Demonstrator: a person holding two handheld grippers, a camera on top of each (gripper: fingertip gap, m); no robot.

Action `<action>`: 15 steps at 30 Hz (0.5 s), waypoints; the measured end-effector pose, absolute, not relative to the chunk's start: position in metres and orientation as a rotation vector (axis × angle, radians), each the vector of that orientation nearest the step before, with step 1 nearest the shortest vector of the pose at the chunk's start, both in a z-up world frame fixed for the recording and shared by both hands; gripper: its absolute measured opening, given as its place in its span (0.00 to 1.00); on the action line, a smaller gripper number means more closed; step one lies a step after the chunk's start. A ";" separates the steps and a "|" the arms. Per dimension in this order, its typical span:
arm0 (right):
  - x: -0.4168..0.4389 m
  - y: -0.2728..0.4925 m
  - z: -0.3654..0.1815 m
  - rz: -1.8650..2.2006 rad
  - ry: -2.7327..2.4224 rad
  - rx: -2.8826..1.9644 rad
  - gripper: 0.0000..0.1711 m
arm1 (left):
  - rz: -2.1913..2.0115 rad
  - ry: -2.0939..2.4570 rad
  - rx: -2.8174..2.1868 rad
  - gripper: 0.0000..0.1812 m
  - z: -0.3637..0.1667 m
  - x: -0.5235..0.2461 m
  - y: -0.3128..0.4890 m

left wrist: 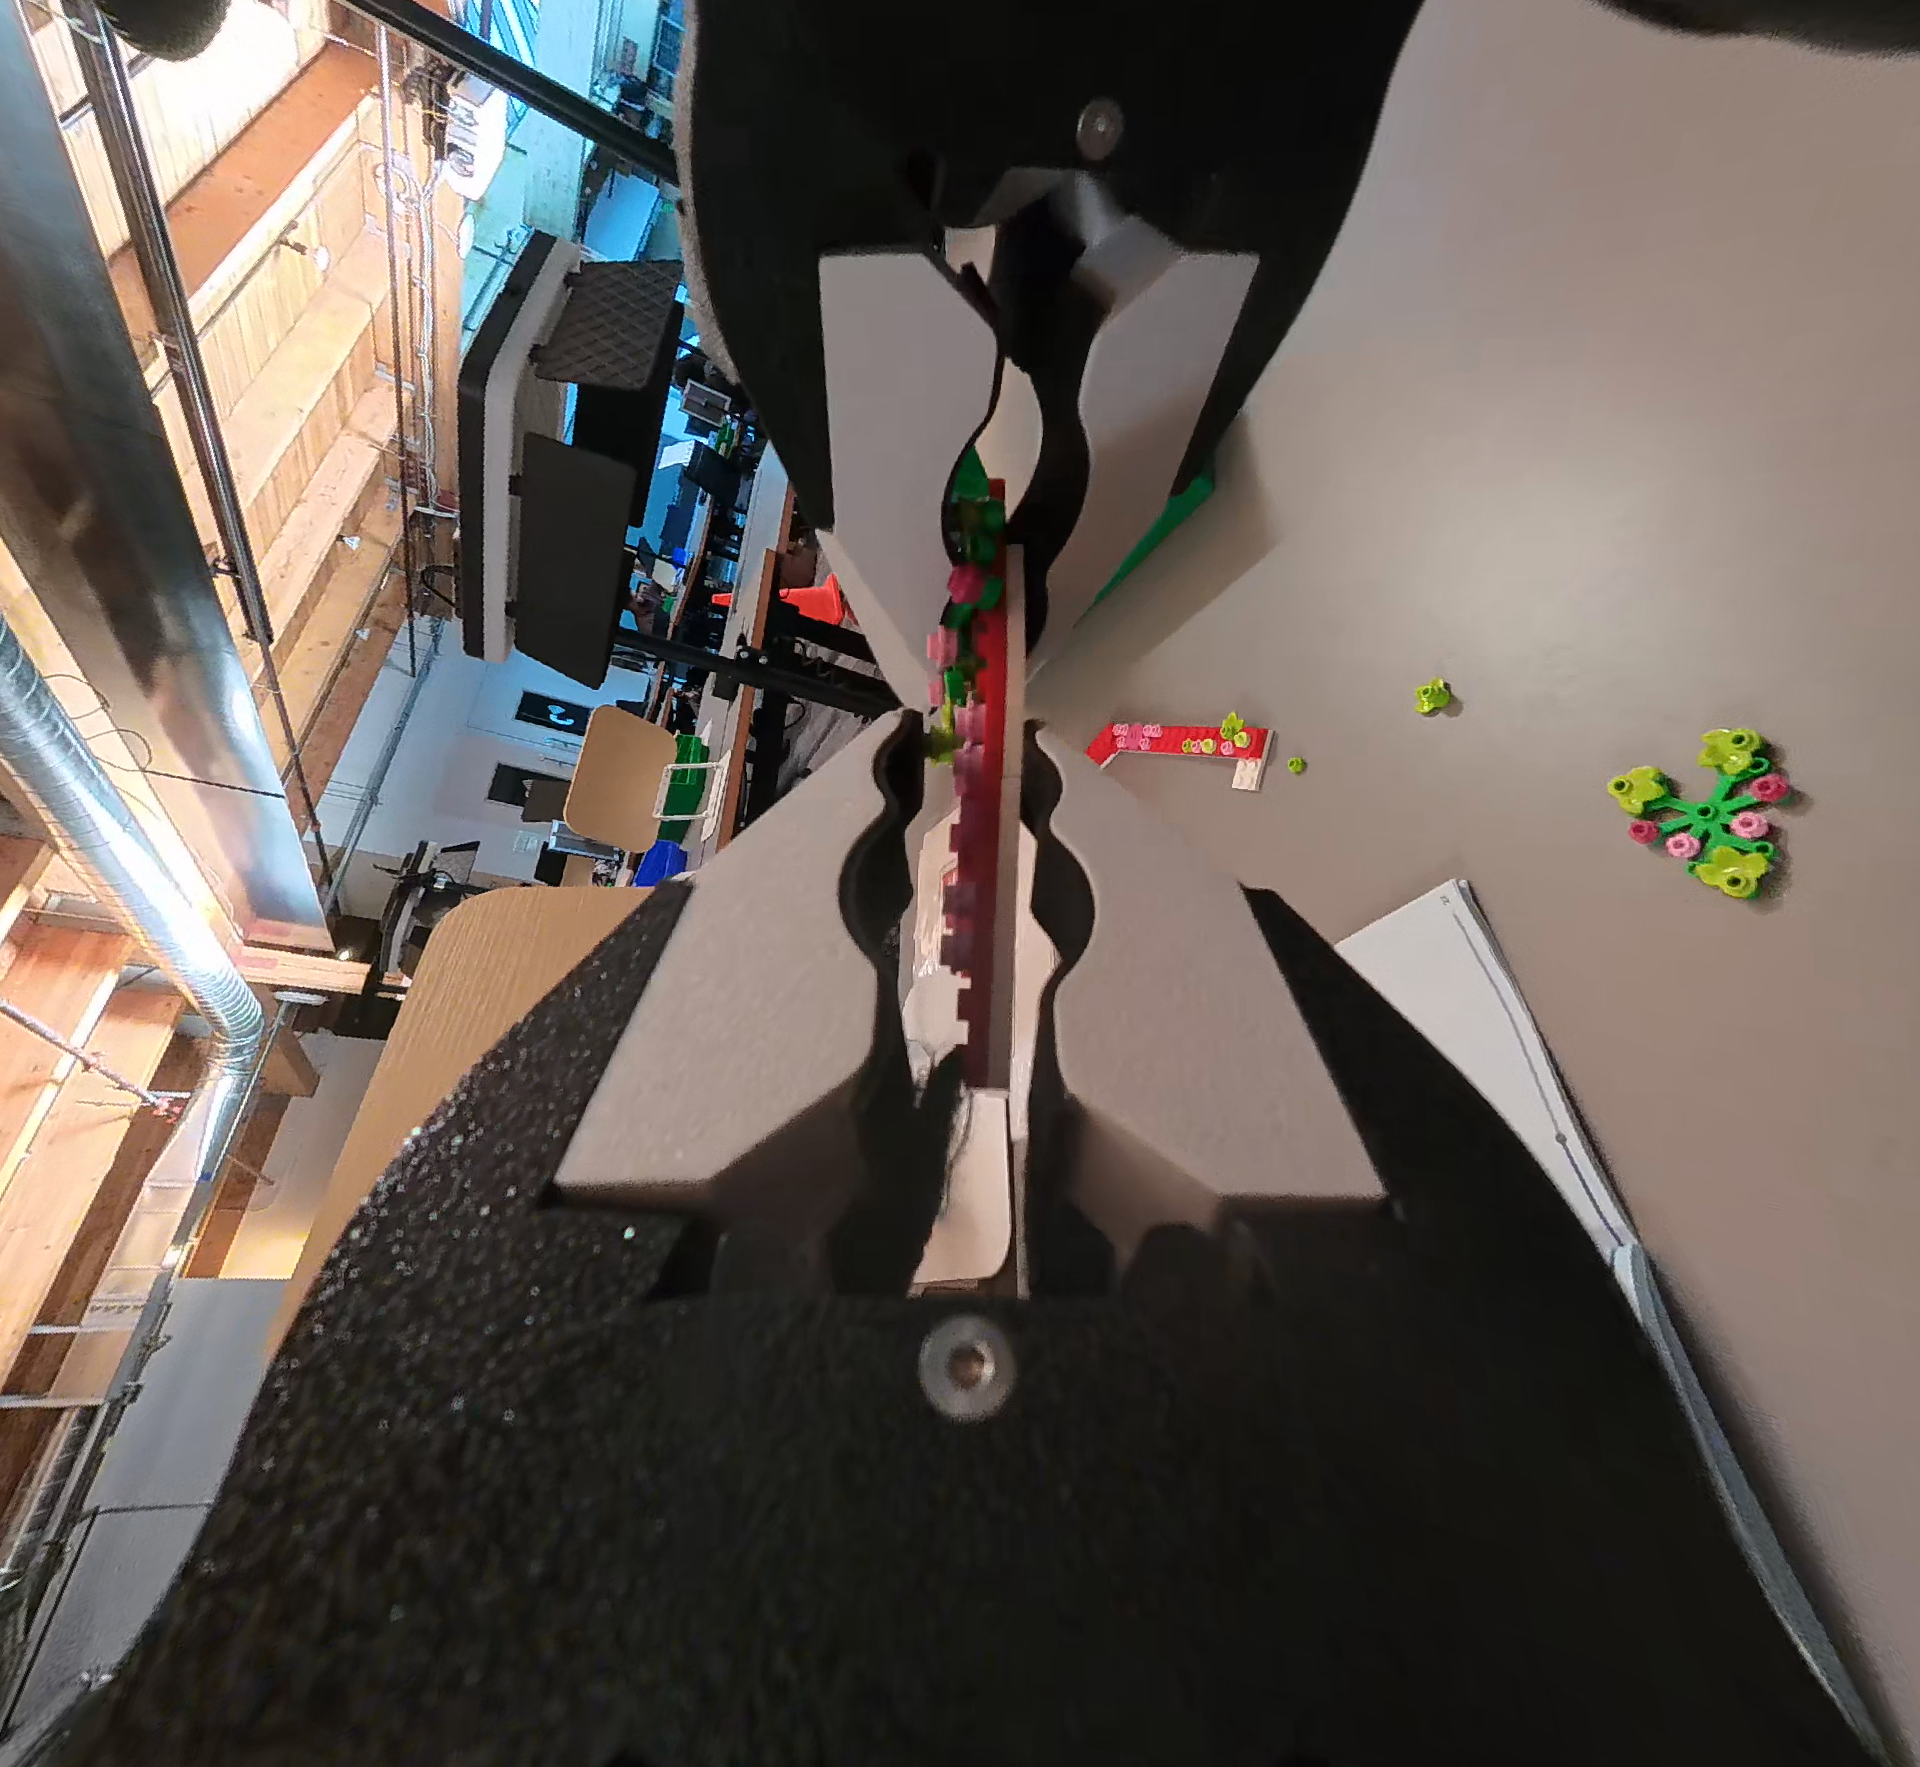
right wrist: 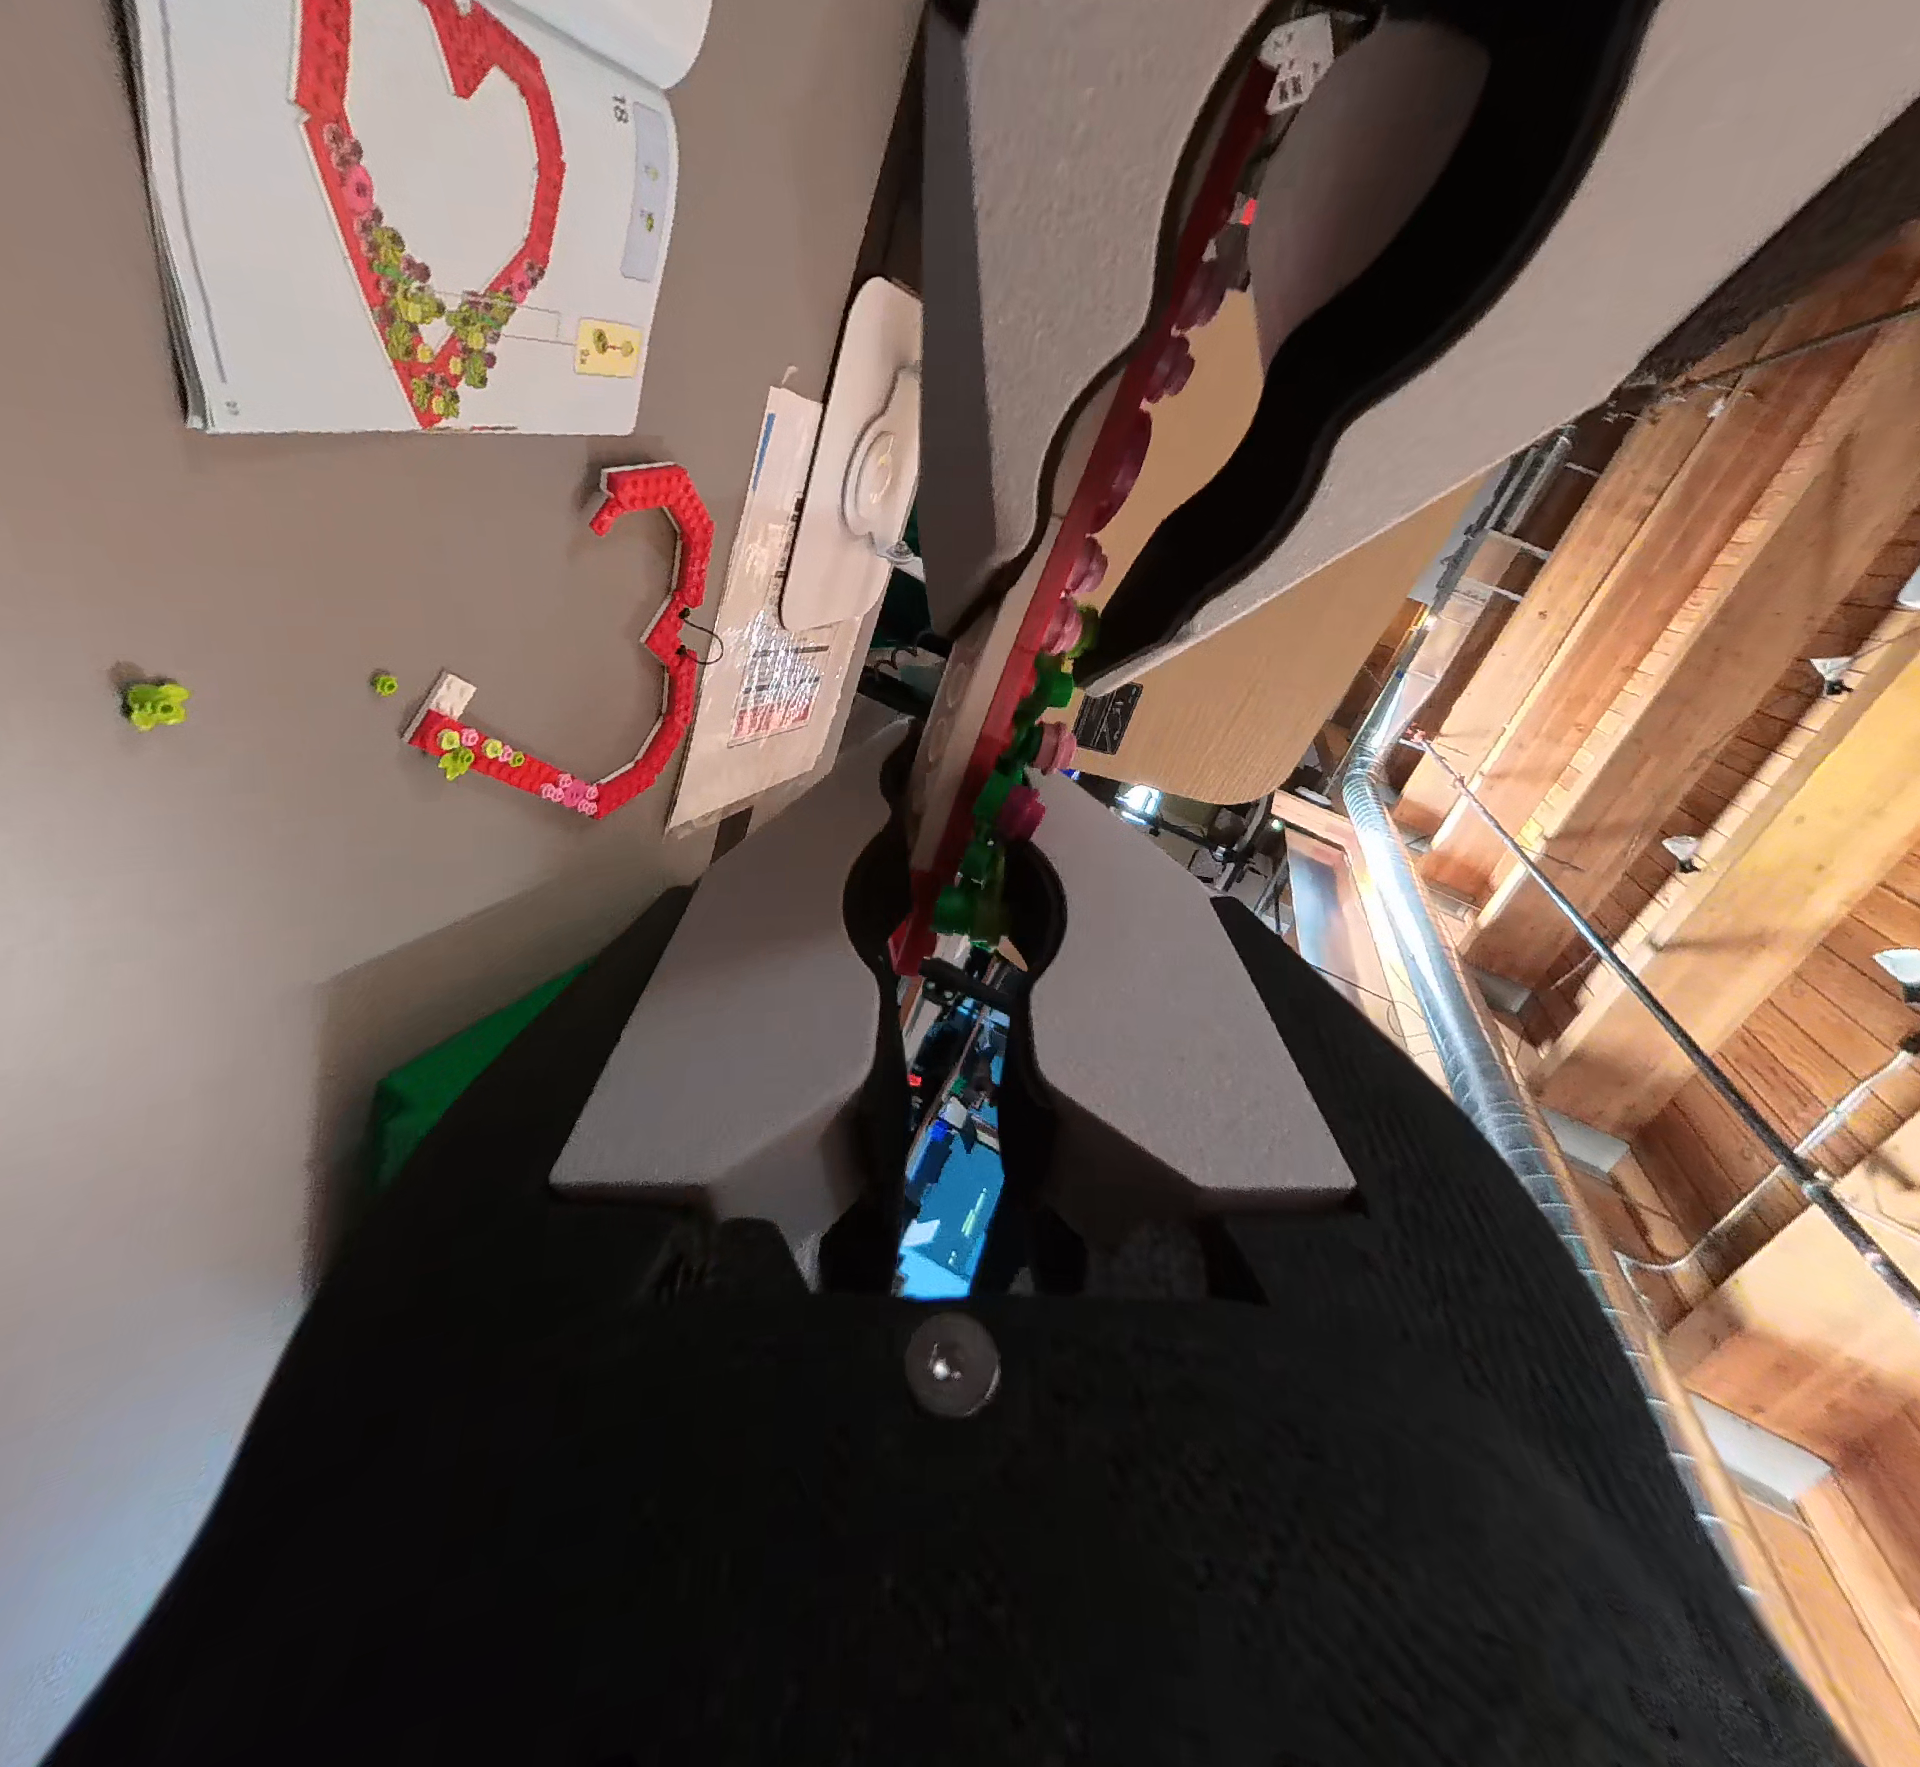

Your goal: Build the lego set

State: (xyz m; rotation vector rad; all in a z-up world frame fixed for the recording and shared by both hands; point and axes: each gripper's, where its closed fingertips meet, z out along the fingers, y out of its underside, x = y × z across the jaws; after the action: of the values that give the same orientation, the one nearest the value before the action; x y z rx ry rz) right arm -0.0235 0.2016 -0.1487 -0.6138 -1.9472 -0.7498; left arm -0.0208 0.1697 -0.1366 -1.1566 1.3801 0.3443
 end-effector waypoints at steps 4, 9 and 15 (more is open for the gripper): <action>-0.020 0.202 -0.150 -0.748 -1.977 -0.618 0.05 | 0.349 1.390 -1.150 0.08 -0.138 -0.018 0.170; -0.018 0.205 -0.157 -0.645 -1.953 -0.748 0.10 | 0.356 1.394 -1.184 0.08 -0.142 -0.016 0.174; -0.019 0.198 -0.158 -0.609 -1.934 -0.749 0.16 | 0.364 1.415 -1.184 0.08 -0.145 -0.012 0.174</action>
State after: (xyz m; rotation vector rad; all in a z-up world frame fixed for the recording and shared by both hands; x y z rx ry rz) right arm -0.0194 0.1978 -0.1583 -0.7490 -1.9337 -0.6095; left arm -0.0122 0.1745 -0.1453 -1.1838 1.4145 0.3636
